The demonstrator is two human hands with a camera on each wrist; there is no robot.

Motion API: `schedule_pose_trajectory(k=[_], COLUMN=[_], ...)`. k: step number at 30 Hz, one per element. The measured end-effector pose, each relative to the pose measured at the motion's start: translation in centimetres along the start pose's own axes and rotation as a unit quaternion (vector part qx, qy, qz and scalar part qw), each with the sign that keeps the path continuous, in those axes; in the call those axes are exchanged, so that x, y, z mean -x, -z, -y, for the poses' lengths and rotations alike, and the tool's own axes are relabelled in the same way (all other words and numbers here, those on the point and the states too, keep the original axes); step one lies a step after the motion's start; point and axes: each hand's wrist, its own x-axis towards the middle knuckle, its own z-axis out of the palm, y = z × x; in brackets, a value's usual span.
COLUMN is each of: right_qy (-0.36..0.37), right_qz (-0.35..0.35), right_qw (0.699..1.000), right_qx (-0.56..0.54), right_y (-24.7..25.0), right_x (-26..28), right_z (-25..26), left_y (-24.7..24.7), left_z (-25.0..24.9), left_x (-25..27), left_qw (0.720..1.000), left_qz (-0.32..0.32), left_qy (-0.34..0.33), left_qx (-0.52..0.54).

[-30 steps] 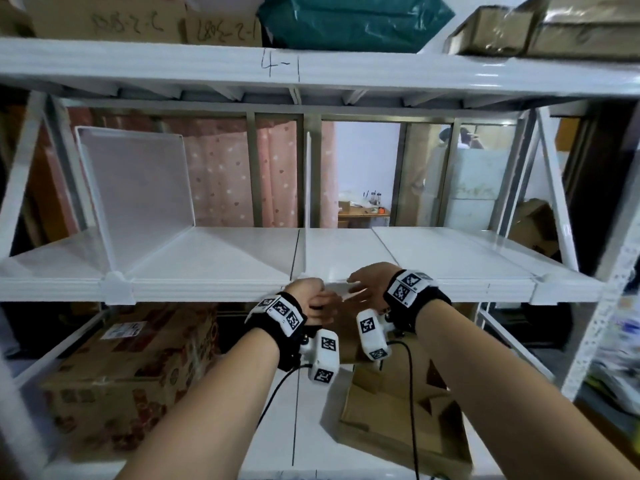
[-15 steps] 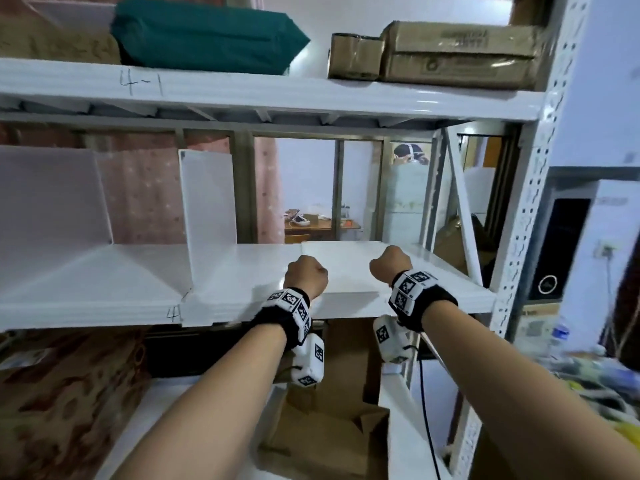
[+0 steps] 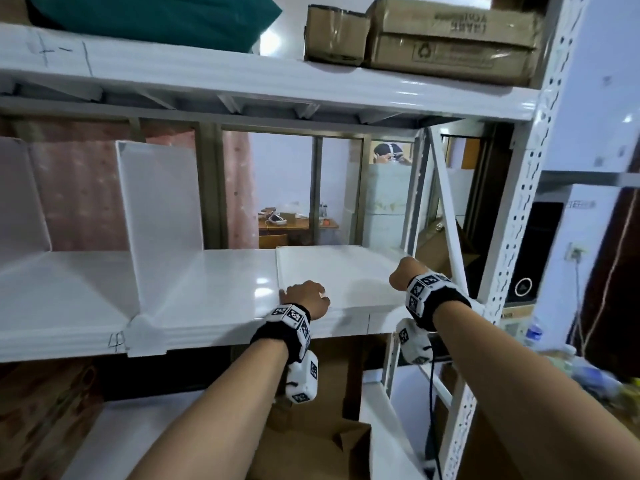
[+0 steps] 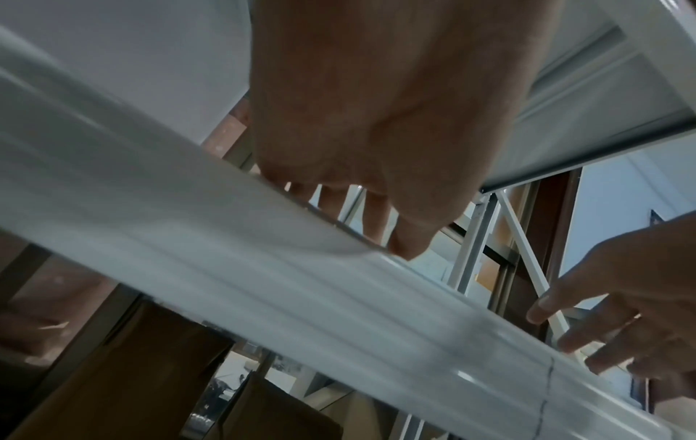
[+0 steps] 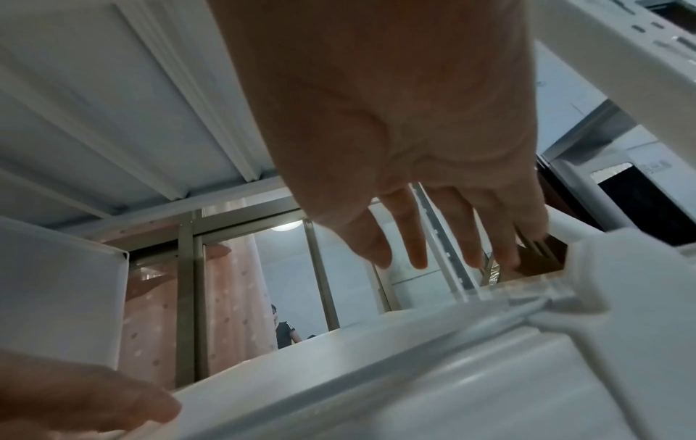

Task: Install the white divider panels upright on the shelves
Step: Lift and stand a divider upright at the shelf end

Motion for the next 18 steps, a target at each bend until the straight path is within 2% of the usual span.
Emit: schedule_pose_trajectory(k=[3, 5, 7, 10, 11, 13, 16, 18], right_qy=[0.045, 0.04, 0.032, 0.036, 0.04, 0.029, 0.075, 0.115], right_qz=[0.033, 0.039, 0.04, 0.046, 0.041, 0.061, 0.04, 0.024], right_qw=[0.993, 0.987, 0.977, 0.978, 0.984, 0.982, 0.973, 0.971], right_qx=[0.107, 0.152, 0.206, 0.199, 0.166, 0.177, 0.212, 0.209], right_y=[-1.4, -3.1, -3.2, -1.5, -1.4, -1.2, -2.1, -3.4], right_x=[-2.0, -5.1, -5.6, -2.3, -2.1, -2.4, -5.3, -9.9], right_z=[0.0, -0.3, -0.2, 0.9, 0.9, 1.4, -0.3, -1.4], left_y=[-0.8, -0.7, -0.6, -0.6, -0.5, -0.4, -0.3, 0.0], left_z=[0.1, -0.1, -0.2, 0.0, 0.0, 0.0, -0.3, -0.6], left_x=[-1.4, -1.8, -2.2, -2.5, -2.6, -2.7, -2.4, -2.1], left_qw=[0.998, 0.998, 0.999, 0.999, 0.999, 0.999, 0.999, 0.999], left_qz=[0.03, 0.029, 0.028, 0.026, 0.025, 0.026, 0.025, 0.032], left_qy=[-0.011, -0.01, -0.004, 0.005, 0.007, 0.005, 0.0, 0.003], left_qx=[-0.058, -0.059, -0.044, -0.025, -0.022, -0.021, -0.034, -0.035])
